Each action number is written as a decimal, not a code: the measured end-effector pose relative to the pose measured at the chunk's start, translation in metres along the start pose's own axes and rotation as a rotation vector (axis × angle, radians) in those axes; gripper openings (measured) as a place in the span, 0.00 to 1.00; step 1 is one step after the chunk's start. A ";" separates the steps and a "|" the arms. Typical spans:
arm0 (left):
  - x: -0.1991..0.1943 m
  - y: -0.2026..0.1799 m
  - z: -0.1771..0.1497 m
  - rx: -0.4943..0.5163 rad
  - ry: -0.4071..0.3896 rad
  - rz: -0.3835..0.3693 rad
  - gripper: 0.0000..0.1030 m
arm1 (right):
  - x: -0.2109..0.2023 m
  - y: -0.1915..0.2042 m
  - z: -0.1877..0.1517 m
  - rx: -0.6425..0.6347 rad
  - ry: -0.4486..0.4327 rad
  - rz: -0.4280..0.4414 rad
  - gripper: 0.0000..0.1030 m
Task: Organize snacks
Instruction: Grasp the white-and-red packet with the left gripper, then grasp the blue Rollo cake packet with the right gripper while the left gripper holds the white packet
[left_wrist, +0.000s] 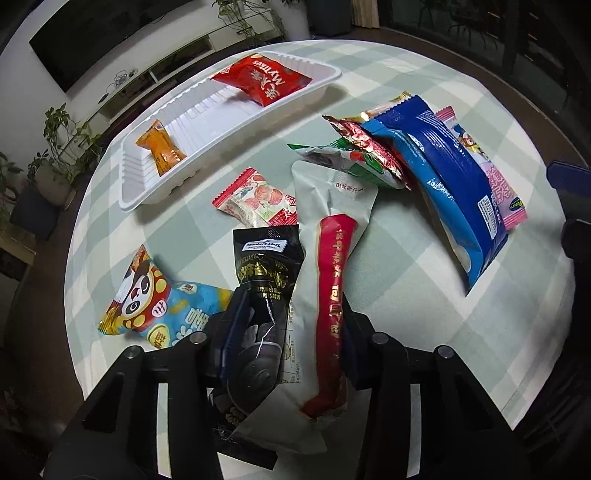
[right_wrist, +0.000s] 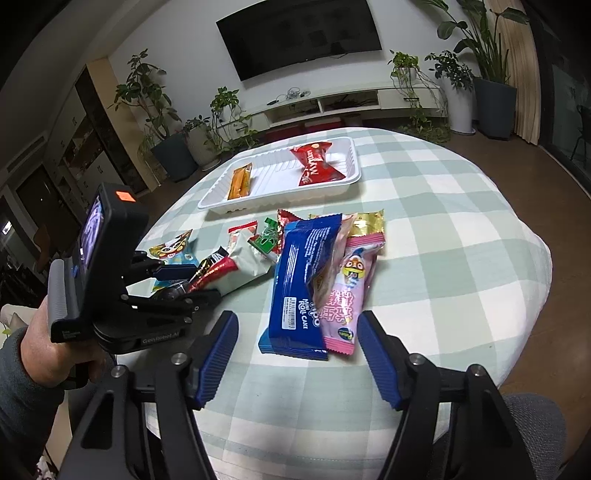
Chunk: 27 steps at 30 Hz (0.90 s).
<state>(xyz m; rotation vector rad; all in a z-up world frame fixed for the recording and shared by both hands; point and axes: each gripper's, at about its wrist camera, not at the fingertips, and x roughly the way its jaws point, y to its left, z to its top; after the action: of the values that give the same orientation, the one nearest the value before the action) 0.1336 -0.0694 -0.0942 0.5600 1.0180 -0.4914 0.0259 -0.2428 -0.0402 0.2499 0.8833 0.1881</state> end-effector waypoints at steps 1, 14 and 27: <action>-0.001 0.000 -0.001 -0.004 -0.003 -0.001 0.39 | 0.000 0.001 0.000 -0.001 0.001 0.001 0.67; -0.021 0.003 -0.018 -0.094 -0.062 -0.049 0.35 | 0.008 0.005 0.003 -0.007 0.021 -0.005 0.65; -0.039 0.014 -0.040 -0.210 -0.112 -0.123 0.35 | 0.025 0.014 0.010 -0.045 0.047 -0.026 0.64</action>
<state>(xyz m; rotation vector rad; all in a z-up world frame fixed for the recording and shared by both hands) 0.0991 -0.0280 -0.0736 0.2807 0.9868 -0.5117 0.0482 -0.2239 -0.0482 0.1922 0.9272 0.1899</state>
